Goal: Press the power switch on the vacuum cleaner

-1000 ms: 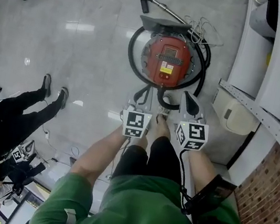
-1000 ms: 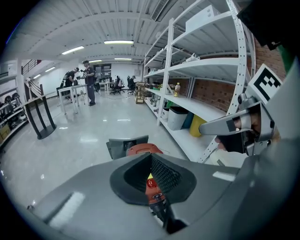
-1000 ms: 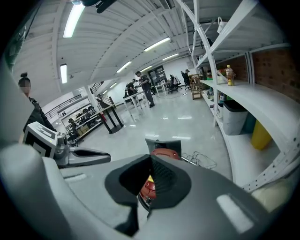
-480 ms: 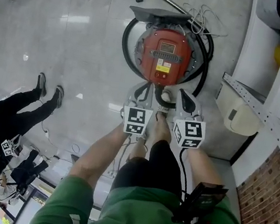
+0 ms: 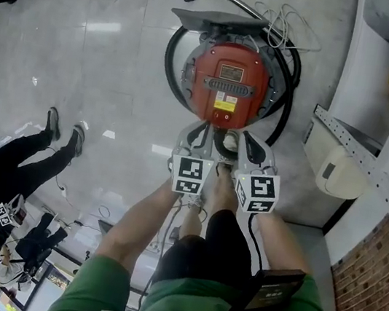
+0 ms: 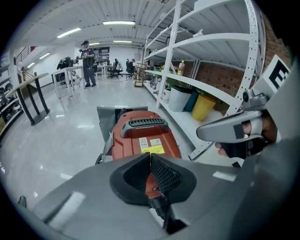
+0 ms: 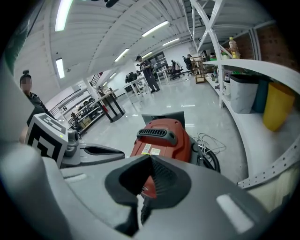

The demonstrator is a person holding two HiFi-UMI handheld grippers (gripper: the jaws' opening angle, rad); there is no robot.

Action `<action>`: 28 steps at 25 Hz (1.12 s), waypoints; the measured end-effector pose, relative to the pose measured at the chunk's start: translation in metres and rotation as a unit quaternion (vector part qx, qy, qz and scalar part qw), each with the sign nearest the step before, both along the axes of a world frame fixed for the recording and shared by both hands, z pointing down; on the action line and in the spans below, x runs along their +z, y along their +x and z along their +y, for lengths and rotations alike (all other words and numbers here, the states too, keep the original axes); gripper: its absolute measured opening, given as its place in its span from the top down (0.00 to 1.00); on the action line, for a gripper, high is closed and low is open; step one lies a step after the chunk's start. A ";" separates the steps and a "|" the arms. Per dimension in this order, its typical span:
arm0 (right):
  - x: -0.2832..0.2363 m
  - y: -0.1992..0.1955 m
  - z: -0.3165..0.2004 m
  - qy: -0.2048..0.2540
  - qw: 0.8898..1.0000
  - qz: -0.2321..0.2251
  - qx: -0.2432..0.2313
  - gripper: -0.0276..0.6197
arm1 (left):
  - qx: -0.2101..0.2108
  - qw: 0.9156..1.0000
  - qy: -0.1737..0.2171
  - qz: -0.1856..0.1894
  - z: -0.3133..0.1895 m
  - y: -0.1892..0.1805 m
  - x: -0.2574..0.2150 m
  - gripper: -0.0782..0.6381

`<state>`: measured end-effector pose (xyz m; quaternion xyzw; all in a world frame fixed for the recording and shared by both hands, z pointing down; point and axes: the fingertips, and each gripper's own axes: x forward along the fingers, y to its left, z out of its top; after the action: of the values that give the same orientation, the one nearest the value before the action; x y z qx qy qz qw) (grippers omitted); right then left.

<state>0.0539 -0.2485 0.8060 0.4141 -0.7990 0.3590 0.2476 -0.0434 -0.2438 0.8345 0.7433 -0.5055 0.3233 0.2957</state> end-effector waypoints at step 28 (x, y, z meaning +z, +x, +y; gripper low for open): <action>0.053 -0.009 -0.008 -0.012 1.000 0.002 -0.005 0.95 | -0.002 0.999 -0.023 0.023 -0.005 0.001 0.044 0.82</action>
<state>0.0449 -0.2564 0.8590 0.4076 -0.7963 0.3665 0.2558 -0.0425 -0.2484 0.8785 0.7424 -0.4925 0.3169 0.3254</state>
